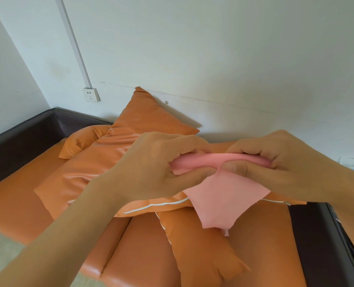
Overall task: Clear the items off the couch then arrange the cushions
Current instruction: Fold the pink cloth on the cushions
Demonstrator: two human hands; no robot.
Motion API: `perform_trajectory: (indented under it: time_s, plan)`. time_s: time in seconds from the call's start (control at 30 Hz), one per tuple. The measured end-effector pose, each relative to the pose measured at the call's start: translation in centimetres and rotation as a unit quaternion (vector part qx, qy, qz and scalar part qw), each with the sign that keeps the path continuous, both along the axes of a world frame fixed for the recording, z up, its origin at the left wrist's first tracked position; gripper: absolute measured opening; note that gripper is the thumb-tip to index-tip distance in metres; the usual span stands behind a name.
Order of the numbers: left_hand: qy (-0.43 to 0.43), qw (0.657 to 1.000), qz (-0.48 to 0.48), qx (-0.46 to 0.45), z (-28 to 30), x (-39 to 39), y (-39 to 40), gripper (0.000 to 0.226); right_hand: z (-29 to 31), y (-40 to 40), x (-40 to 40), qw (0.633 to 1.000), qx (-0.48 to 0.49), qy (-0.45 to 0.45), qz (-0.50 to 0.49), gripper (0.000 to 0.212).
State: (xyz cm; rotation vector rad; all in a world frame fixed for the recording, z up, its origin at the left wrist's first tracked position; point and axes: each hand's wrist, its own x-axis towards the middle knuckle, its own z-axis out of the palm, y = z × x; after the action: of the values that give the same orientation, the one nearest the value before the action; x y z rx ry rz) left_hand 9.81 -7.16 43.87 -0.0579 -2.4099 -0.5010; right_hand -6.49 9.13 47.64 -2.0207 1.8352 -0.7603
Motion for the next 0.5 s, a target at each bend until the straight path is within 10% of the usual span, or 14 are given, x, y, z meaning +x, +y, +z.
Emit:
perform_trajectory:
  time_s: [0.5]
  plan:
    - [-0.021,0.999,-0.033,0.013,-0.6,-1.4,1.0,0.023,0.0,1.4,-1.4,0.999,-0.009,0.026,-0.047,0.022]
